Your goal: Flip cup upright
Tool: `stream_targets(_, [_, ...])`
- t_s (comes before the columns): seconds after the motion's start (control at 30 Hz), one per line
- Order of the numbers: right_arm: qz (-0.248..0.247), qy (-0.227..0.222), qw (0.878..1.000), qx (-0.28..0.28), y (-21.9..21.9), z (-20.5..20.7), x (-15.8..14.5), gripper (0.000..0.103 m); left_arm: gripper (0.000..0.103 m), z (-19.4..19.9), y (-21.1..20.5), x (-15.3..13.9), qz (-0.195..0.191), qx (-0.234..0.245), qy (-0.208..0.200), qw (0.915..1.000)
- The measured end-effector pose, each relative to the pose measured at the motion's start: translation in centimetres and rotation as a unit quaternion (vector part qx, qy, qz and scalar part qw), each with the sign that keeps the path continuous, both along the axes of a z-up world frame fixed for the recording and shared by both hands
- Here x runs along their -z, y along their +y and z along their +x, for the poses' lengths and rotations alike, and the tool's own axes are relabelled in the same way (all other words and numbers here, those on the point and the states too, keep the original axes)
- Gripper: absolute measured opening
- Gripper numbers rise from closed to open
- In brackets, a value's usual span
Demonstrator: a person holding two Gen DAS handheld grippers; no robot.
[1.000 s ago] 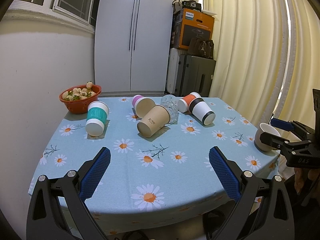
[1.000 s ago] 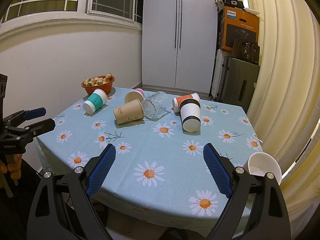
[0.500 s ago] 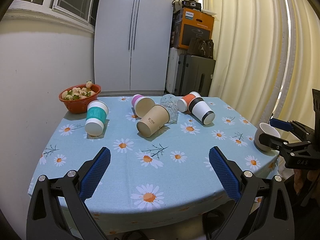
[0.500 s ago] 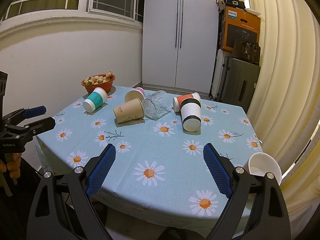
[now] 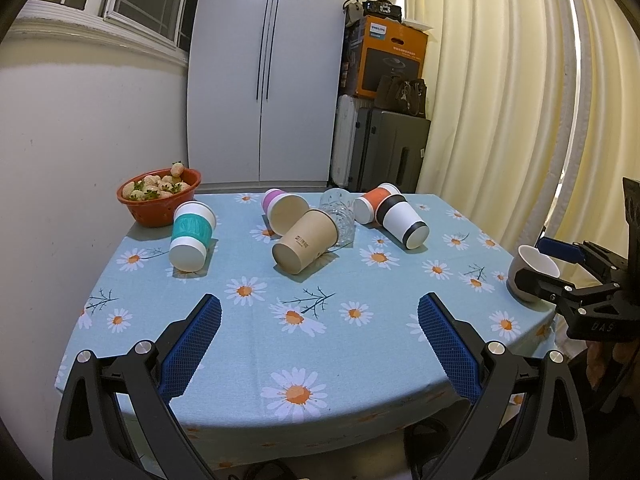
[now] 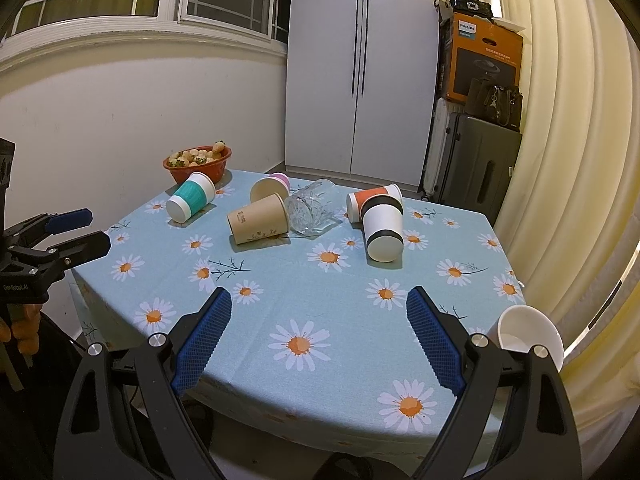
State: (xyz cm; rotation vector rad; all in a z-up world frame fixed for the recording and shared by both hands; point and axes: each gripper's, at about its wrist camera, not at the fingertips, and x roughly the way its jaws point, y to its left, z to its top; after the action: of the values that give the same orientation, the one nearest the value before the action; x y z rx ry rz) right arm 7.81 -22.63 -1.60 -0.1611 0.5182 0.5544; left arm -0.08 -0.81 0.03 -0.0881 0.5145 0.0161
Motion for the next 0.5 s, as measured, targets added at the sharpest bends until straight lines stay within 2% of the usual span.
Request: stream_targets(0.5, [-0.003, 0.000, 1.000, -0.001, 0.15, -0.05, -0.01, 0.088, 0.096, 0.08, 0.03, 0.04, -0.001, -0.001, -0.002, 1.0000])
